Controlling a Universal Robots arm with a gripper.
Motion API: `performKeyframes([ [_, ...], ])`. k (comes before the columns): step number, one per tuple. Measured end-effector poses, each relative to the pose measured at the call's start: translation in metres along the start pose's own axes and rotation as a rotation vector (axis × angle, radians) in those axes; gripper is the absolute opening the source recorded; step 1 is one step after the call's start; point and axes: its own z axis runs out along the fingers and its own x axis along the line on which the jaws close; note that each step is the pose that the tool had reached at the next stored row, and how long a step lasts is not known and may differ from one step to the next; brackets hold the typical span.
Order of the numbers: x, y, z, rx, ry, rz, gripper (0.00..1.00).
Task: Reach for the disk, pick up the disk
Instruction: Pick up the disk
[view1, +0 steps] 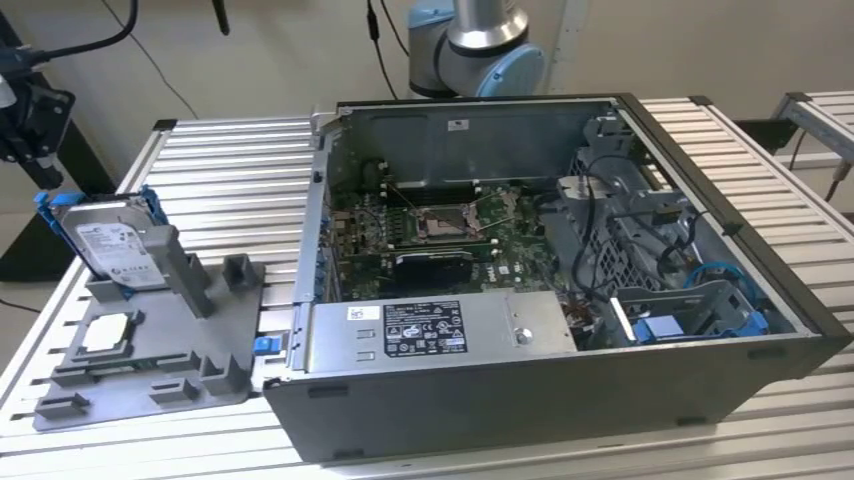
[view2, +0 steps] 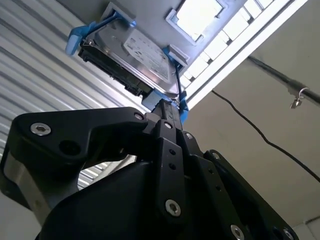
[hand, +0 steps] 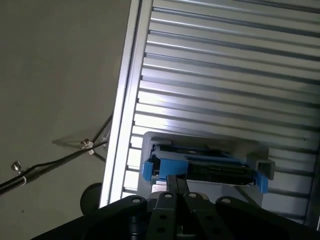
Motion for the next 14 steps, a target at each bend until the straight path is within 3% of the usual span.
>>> performKeyframes([
  [14,0.0,0.0,0.0,0.0002,0.009,-0.254,0.0],
])
